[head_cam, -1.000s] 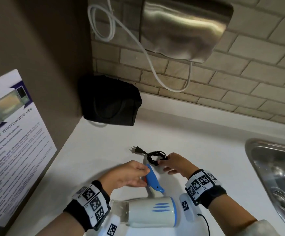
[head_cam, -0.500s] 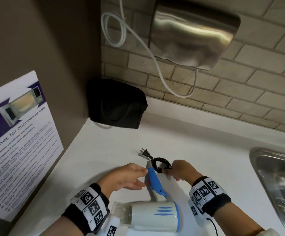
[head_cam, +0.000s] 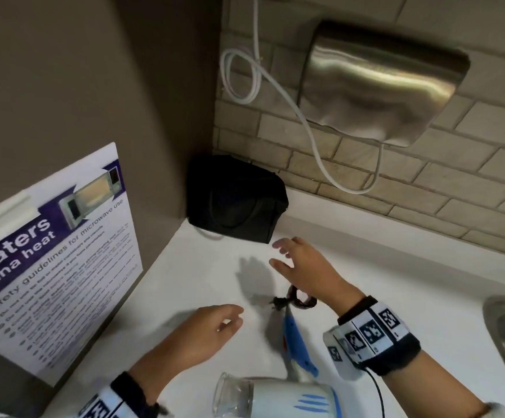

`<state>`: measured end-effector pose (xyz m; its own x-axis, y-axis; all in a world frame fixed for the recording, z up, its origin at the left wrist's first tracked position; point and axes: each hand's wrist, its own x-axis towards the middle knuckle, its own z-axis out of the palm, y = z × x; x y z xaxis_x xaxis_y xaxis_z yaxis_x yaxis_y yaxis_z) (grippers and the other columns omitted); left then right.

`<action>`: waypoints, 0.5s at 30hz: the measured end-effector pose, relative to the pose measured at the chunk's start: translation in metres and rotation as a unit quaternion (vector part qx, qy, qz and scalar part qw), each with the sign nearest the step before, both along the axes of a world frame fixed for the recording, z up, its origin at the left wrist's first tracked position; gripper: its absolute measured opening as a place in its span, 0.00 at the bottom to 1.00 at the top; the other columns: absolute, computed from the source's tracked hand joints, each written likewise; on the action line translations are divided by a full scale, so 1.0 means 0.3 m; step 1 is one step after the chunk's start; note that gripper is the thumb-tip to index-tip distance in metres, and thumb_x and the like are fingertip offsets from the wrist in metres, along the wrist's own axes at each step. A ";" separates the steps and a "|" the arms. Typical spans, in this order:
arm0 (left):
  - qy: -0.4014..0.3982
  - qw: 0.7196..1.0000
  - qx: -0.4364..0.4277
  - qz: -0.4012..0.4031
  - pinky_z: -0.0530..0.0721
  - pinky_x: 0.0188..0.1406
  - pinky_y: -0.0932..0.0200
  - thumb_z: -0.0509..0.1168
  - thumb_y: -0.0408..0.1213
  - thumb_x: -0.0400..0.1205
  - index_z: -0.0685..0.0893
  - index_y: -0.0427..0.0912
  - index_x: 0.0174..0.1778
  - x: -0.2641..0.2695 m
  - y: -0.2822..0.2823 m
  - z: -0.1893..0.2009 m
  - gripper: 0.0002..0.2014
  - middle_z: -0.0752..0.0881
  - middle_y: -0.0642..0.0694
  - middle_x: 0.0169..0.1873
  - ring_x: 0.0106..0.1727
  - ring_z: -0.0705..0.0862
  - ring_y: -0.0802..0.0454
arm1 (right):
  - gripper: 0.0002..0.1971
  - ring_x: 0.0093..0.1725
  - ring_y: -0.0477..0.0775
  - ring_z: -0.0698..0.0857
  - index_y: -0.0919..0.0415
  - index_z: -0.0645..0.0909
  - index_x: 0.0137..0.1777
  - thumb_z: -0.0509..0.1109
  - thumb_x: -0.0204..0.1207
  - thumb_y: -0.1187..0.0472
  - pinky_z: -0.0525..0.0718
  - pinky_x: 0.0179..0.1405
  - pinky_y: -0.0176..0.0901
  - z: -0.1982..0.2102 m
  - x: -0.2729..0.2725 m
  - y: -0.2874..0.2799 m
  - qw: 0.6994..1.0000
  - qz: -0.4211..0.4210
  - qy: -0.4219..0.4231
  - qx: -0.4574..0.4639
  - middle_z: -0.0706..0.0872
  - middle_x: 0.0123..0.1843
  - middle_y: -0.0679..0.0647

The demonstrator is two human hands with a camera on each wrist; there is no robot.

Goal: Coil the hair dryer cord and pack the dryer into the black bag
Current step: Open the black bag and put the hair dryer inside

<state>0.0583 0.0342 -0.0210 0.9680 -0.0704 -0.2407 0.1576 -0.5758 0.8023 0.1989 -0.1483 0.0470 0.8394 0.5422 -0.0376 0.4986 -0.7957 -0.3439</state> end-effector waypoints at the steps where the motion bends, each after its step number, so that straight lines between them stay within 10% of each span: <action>1: -0.014 1.000 0.002 0.015 0.78 0.66 0.65 0.59 0.49 0.84 0.79 0.54 0.69 -0.013 0.016 -0.006 0.17 0.83 0.58 0.66 0.62 0.83 0.64 | 0.23 0.61 0.57 0.81 0.56 0.72 0.73 0.65 0.80 0.50 0.77 0.59 0.44 0.012 0.031 0.031 1.000 0.003 -0.016 0.020 0.78 0.65 0.57; 7: -0.040 0.996 0.004 0.080 0.79 0.65 0.64 0.62 0.49 0.83 0.81 0.56 0.66 -0.087 0.097 -0.015 0.16 0.85 0.61 0.61 0.58 0.84 0.67 | 0.36 0.75 0.66 0.71 0.62 0.60 0.81 0.71 0.76 0.58 0.72 0.74 0.55 0.022 0.242 0.171 0.995 -0.030 -0.073 0.067 0.67 0.79 0.65; 11: -0.045 0.994 0.012 0.095 0.81 0.62 0.63 0.61 0.50 0.82 0.82 0.56 0.65 -0.114 0.120 -0.019 0.15 0.86 0.62 0.60 0.55 0.84 0.70 | 0.35 0.70 0.72 0.75 0.58 0.62 0.80 0.70 0.73 0.59 0.78 0.64 0.66 -0.020 0.327 0.217 0.994 -0.054 -0.074 0.066 0.69 0.77 0.64; 15: -0.068 0.993 0.019 0.099 0.82 0.59 0.66 0.62 0.49 0.82 0.83 0.57 0.63 -0.116 0.121 -0.004 0.14 0.86 0.63 0.57 0.54 0.84 0.73 | 0.21 0.54 0.73 0.82 0.62 0.72 0.67 0.69 0.75 0.63 0.79 0.47 0.52 -0.057 0.334 0.225 0.988 -0.080 -0.099 0.084 0.80 0.61 0.68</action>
